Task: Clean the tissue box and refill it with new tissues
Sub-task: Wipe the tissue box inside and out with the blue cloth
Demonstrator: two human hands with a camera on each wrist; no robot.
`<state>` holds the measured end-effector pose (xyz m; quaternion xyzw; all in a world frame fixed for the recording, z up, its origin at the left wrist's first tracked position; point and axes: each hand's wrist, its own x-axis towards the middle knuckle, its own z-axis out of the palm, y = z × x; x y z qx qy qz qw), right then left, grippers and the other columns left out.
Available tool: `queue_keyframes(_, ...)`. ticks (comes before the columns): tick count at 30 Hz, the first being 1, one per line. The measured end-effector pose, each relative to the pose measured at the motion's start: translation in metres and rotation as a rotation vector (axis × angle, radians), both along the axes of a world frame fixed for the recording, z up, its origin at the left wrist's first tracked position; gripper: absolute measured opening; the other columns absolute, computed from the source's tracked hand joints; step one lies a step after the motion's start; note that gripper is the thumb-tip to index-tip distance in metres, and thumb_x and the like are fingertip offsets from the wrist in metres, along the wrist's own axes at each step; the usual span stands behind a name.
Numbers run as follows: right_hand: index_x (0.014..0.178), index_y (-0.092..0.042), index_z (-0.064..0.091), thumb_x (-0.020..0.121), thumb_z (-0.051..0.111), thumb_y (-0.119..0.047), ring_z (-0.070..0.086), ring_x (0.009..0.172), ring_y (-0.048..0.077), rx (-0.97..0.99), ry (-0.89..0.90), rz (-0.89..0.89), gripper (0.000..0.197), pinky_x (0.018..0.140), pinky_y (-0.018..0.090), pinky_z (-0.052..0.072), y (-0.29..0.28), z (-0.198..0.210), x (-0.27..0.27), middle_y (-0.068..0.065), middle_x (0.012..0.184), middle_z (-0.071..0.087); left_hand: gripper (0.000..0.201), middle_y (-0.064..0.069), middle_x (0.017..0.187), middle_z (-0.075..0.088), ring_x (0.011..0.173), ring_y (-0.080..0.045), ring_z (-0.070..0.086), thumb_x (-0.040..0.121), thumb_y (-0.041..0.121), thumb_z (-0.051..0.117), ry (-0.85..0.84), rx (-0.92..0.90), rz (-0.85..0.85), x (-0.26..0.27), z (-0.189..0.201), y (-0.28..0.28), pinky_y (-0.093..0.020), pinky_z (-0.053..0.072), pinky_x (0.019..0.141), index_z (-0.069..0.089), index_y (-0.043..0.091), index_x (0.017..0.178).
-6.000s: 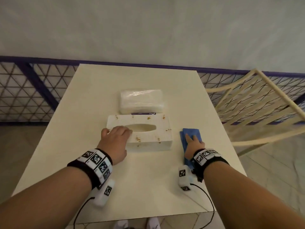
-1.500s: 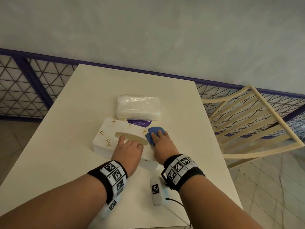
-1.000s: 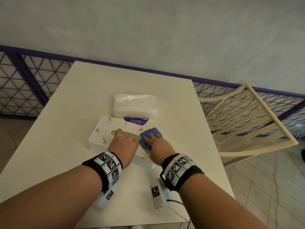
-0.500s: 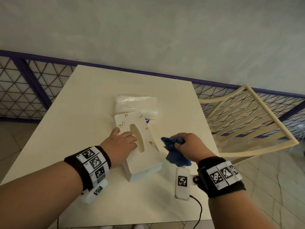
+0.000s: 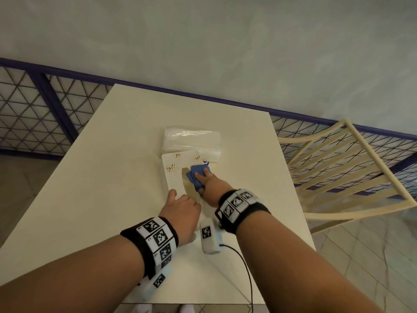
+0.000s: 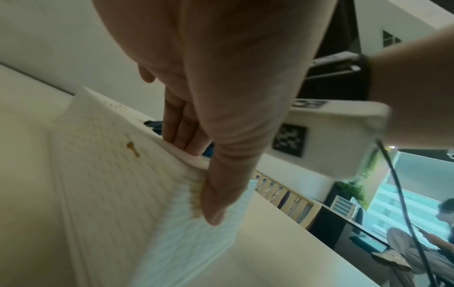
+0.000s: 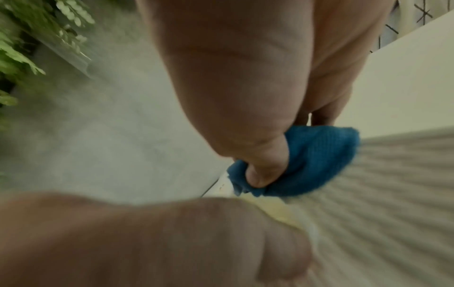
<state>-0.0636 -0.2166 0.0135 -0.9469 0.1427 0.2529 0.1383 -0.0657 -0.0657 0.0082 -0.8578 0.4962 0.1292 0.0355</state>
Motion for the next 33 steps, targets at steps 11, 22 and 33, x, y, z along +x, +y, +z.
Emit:
queue_keyframes(11, 0.151, -0.026, 0.017, 0.101, 0.036, -0.03, 0.025, 0.144, 0.027, 0.038, 0.134, 0.16, 0.053, 0.113, 0.035, 0.026, 0.009, 0.027, -0.097, 0.003, 0.162, 0.005, 0.048, 0.002, 0.118, 0.049, 0.118, -0.019, 0.042, 0.077, 0.043, 0.061, -0.022, -0.01, 0.014, -0.002, 0.001, 0.0, -0.049, 0.013, 0.107, 0.049, 0.021, 0.118)
queue_keyframes(22, 0.152, -0.021, 0.001, 0.103, 0.033, -0.024, 0.021, 0.144, 0.033, -0.096, 0.169, 0.119, 0.059, 0.115, 0.037, 0.024, 0.0, 0.028, 0.01, 0.008, 0.161, -0.006, 0.05, 0.002, 0.116, 0.051, 0.117, -0.019, 0.042, 0.073, 0.043, 0.063, 0.015, -0.007, 0.001, 0.003, 0.001, 0.001, -0.052, 0.008, 0.109, 0.051, 0.018, 0.115)
queue_keyframes(33, 0.152, -0.024, 0.01, 0.101, 0.036, -0.022, 0.026, 0.143, 0.029, -0.016, 0.129, 0.131, 0.058, 0.114, 0.034, 0.024, 0.005, 0.027, -0.052, 0.004, 0.162, 0.003, 0.052, 0.004, 0.114, 0.051, 0.116, -0.017, 0.043, 0.07, 0.047, 0.067, -0.005, -0.001, -0.029, 0.005, 0.005, -0.001, -0.049, 0.011, 0.109, 0.052, 0.021, 0.112)
